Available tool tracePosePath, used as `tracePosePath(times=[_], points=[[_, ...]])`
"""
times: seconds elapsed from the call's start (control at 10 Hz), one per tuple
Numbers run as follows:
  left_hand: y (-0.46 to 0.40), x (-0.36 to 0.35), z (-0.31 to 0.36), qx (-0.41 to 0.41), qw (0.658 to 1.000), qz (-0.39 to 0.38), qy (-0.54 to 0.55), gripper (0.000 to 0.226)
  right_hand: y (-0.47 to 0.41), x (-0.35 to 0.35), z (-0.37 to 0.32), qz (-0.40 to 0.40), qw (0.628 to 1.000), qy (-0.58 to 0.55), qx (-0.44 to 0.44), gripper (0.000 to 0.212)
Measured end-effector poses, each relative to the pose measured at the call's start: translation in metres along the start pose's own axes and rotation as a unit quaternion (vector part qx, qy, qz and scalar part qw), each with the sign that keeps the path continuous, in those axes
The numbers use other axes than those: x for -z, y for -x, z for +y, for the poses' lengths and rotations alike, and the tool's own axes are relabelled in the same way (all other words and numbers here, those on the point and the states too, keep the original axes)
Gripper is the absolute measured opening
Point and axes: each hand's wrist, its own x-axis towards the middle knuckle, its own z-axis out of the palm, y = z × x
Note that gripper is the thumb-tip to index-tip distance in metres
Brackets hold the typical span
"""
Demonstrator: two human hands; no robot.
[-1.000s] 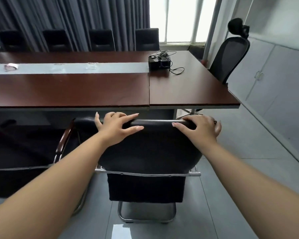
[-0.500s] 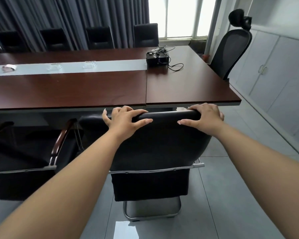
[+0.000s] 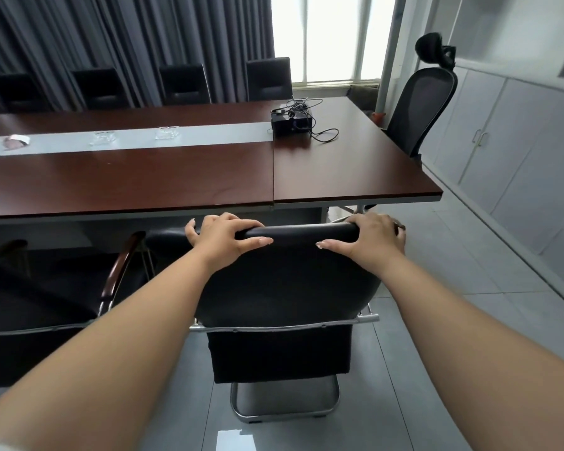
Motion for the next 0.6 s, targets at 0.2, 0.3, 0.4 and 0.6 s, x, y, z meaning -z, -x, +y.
tracePosePath(times=[0.2,0.3,0.4,0.6], points=[[0.003,0.0,-0.003,-0.016,1.0,-0.01,0.002,0.041,0.008,0.0,-0.002,0.009,1.0,-0.018,-0.021,0.068],[0.005,-0.002,-0.003,-0.015,1.0,0.004,-0.017,0.042,0.006,0.003,0.0,0.004,1.0,-0.023,-0.012,0.064],[0.009,-0.002,-0.002,-0.03,0.998,-0.006,-0.048,0.045,0.009,0.003,0.0,-0.017,1.0,-0.015,-0.01,0.063],[-0.004,0.069,0.011,-0.056,0.984,-0.152,0.079,0.037,0.001,0.038,-0.006,-0.049,0.997,-0.048,0.024,0.045]])
